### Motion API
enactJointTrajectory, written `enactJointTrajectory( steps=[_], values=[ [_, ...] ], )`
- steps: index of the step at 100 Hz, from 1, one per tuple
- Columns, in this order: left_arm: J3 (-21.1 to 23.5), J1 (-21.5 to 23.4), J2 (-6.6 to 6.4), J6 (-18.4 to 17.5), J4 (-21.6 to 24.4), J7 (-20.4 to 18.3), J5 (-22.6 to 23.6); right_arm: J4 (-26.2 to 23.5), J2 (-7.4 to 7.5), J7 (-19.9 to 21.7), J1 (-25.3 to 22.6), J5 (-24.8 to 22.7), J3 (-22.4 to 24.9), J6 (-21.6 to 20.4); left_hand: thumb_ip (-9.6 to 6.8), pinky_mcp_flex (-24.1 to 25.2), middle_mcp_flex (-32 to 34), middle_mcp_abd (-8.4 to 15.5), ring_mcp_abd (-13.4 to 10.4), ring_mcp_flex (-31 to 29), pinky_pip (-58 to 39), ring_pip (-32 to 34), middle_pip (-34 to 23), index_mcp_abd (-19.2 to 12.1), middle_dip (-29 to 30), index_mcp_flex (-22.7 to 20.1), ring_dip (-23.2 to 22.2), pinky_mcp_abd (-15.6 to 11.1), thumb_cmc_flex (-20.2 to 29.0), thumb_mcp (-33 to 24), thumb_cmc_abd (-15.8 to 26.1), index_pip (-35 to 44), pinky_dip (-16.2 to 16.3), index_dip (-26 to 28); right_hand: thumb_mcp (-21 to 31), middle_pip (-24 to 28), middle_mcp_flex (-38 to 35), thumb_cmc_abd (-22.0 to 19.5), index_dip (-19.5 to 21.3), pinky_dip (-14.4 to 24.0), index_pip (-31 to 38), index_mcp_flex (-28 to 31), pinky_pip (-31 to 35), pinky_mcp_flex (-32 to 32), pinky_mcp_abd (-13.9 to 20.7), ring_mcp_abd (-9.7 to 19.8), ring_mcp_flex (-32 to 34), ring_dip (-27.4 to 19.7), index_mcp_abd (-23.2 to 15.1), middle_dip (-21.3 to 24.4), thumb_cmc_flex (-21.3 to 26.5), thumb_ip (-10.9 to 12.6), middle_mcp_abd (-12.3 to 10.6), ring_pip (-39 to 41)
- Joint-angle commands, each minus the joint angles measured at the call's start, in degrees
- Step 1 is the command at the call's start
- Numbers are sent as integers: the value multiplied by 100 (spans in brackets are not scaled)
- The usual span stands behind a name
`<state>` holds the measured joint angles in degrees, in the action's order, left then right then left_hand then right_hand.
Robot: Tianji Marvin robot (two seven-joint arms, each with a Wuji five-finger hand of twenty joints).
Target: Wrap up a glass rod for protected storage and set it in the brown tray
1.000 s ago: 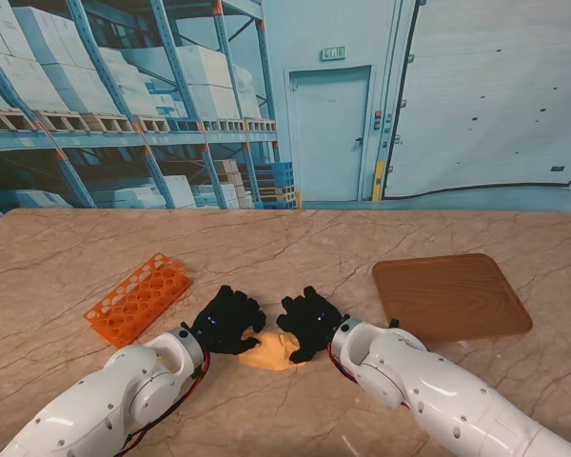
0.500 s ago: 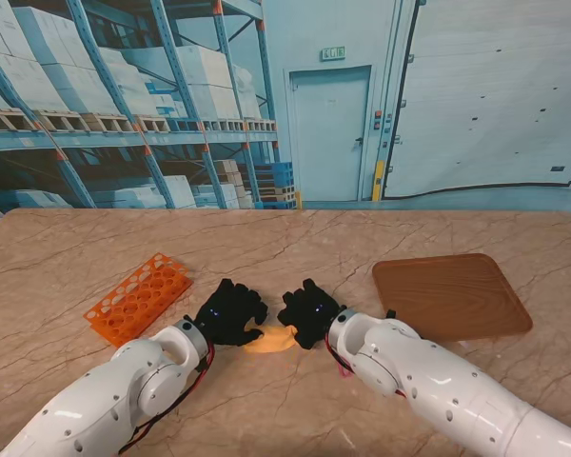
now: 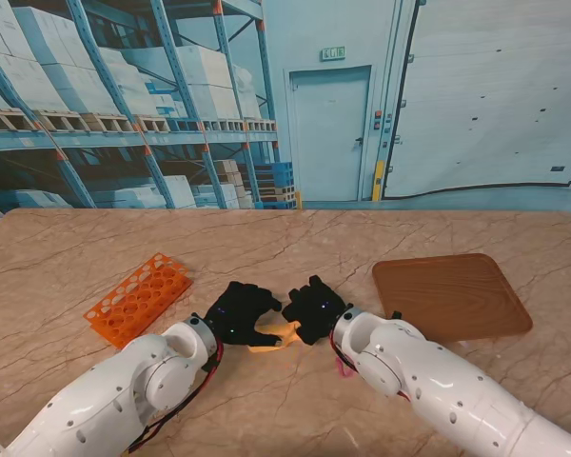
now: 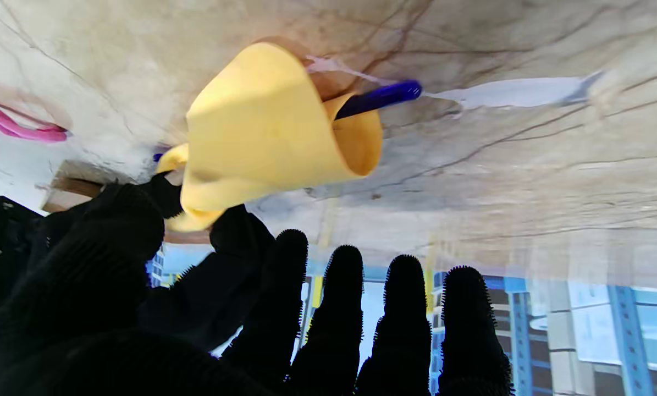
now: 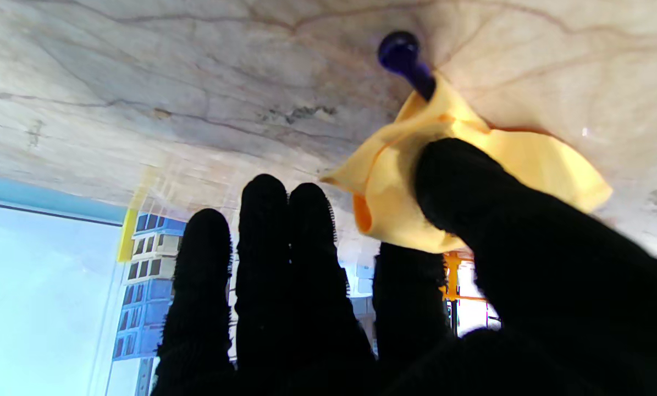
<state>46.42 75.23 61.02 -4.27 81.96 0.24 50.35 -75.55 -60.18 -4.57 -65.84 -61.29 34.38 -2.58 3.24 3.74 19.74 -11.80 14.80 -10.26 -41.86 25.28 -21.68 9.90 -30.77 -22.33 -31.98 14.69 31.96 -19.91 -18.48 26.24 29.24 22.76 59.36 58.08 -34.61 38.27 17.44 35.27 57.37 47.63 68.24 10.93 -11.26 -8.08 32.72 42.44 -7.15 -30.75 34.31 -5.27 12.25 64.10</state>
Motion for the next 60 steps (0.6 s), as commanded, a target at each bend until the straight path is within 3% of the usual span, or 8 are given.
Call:
enactJointTrajectory(
  steps=[1, 18, 38, 60],
  values=[
    [-44, -92, 65, -1, -24, 0, -65, -120, -12, -40, -60, -55, 32, -44, -132, 68, -295, -92, 3, 218, 395, -280, 237, 207, 188, 227, 204, -157, -193, 43, -145, -346, -183, -156, 42, 198, 12, -212, 65, 146, 210, 130, 179, -17, 39, 60, 27, 70, -103, -71, 259, -182, 51, 202],
    [-233, -275, 111, 210, -114, -174, -390, -205, -6, -72, -123, -104, 144, -123, -108, 30, -496, -130, -17, 360, 1146, -653, 487, 298, 452, 356, 529, -234, -325, -323, -446, -678, -434, -381, 48, 238, -9, -198, 90, 151, 229, 152, 206, -14, 38, 62, 44, 90, -117, -92, 273, -177, 64, 250],
    [-478, -554, 98, 525, -154, -817, -908, -237, -16, -92, -133, -89, 171, -148, -76, 49, -727, -239, -52, 571, 2026, -1021, 876, 272, 708, 534, 911, -386, -497, -665, -750, -1004, -723, -615, 65, 257, -31, -172, 98, 150, 228, 170, 222, -11, 30, 51, 56, 110, -127, -98, 257, -174, 67, 294],
    [-781, -793, 191, 746, -415, -838, -1299, -300, -26, -110, -188, -73, 247, -161, -65, 15, -662, -253, -94, 539, 2353, -1062, 935, 60, 743, 618, 999, -515, -436, -886, -868, -943, -791, -614, 98, 292, -41, -150, 95, 146, 222, 194, 229, -15, 19, 37, 63, 139, -124, -124, 244, -160, 105, 348]
  ],
)
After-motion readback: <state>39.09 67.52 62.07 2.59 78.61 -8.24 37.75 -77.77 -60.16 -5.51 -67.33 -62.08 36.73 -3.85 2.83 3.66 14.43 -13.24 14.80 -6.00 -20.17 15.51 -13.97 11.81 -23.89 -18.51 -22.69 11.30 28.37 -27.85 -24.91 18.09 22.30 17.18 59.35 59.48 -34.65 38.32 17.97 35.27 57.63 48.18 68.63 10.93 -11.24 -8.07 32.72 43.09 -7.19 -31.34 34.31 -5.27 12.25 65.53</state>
